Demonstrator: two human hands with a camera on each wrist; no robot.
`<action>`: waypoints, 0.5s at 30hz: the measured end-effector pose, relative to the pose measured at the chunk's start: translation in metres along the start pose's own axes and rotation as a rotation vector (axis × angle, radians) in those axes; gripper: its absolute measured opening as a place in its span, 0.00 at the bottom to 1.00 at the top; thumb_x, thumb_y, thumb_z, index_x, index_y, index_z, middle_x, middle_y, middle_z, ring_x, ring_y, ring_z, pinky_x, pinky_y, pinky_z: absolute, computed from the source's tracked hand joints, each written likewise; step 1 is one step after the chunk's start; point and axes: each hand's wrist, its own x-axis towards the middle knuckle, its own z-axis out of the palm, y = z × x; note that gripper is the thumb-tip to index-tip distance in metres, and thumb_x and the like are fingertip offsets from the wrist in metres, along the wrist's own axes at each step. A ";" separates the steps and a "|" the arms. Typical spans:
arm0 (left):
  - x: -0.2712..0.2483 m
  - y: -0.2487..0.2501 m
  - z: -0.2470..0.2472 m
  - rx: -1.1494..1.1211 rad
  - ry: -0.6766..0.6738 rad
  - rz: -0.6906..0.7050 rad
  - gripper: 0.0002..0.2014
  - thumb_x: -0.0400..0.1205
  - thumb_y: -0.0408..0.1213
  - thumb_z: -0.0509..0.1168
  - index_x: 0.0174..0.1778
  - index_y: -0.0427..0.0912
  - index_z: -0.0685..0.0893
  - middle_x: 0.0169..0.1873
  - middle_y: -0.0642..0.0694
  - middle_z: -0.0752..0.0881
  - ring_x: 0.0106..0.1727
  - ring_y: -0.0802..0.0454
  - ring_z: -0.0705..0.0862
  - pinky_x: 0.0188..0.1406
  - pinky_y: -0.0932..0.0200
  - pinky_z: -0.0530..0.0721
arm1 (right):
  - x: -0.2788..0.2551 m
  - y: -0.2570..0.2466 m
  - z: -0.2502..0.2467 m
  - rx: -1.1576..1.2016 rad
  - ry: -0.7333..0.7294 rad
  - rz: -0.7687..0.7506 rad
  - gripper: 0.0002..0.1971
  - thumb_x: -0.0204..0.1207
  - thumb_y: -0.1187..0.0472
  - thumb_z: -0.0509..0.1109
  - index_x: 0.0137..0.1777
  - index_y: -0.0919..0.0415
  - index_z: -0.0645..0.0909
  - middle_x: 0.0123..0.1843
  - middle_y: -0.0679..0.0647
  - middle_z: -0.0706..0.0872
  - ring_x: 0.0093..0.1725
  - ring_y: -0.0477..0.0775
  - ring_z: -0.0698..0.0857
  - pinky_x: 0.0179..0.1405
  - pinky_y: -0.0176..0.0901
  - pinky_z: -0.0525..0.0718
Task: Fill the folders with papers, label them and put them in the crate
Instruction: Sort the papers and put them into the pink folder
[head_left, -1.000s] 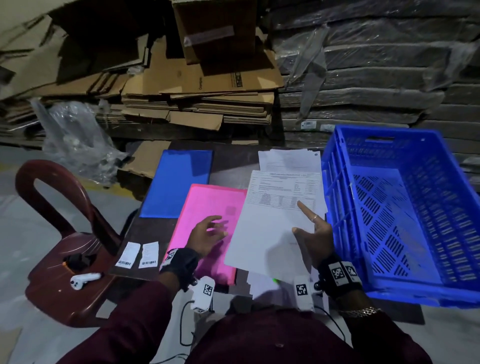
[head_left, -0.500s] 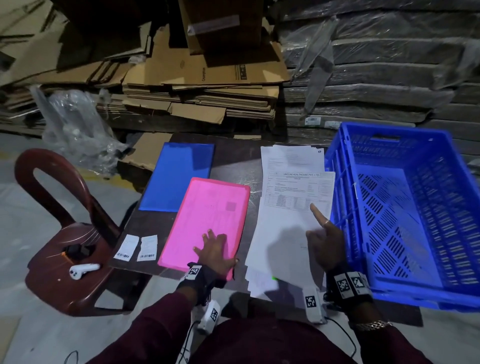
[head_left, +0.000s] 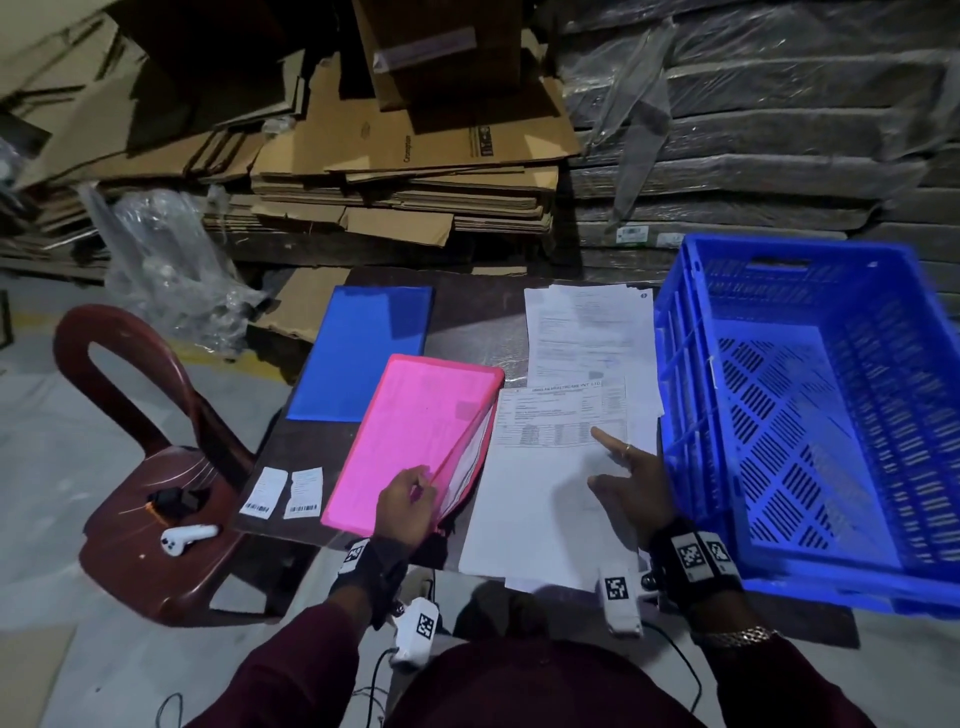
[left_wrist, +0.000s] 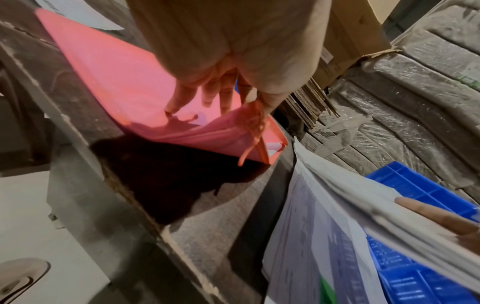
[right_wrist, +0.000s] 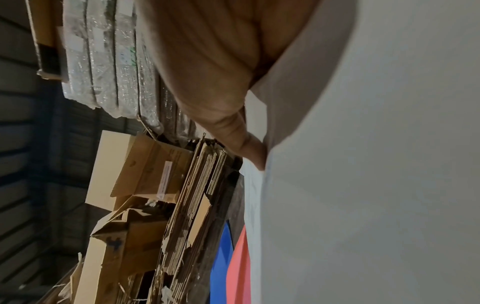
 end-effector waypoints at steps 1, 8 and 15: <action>-0.002 0.000 -0.001 -0.014 0.012 0.016 0.05 0.82 0.29 0.67 0.51 0.35 0.86 0.55 0.50 0.86 0.55 0.55 0.80 0.49 0.73 0.72 | 0.000 0.002 0.002 0.040 -0.003 0.034 0.37 0.66 0.81 0.71 0.70 0.44 0.81 0.69 0.54 0.80 0.70 0.51 0.79 0.53 0.46 0.86; -0.009 -0.012 0.007 -0.124 0.103 0.114 0.08 0.82 0.28 0.66 0.56 0.35 0.87 0.55 0.53 0.87 0.57 0.53 0.85 0.57 0.57 0.82 | 0.008 0.023 0.008 0.174 -0.176 0.167 0.34 0.68 0.83 0.69 0.68 0.50 0.84 0.75 0.61 0.75 0.43 0.42 0.79 0.35 0.36 0.82; -0.011 -0.022 0.009 -0.141 0.092 0.129 0.05 0.82 0.30 0.68 0.51 0.36 0.87 0.56 0.49 0.88 0.58 0.55 0.84 0.60 0.58 0.81 | 0.017 0.019 0.022 0.235 -0.180 0.216 0.33 0.71 0.87 0.63 0.74 0.63 0.77 0.43 0.63 0.86 0.39 0.56 0.77 0.39 0.39 0.81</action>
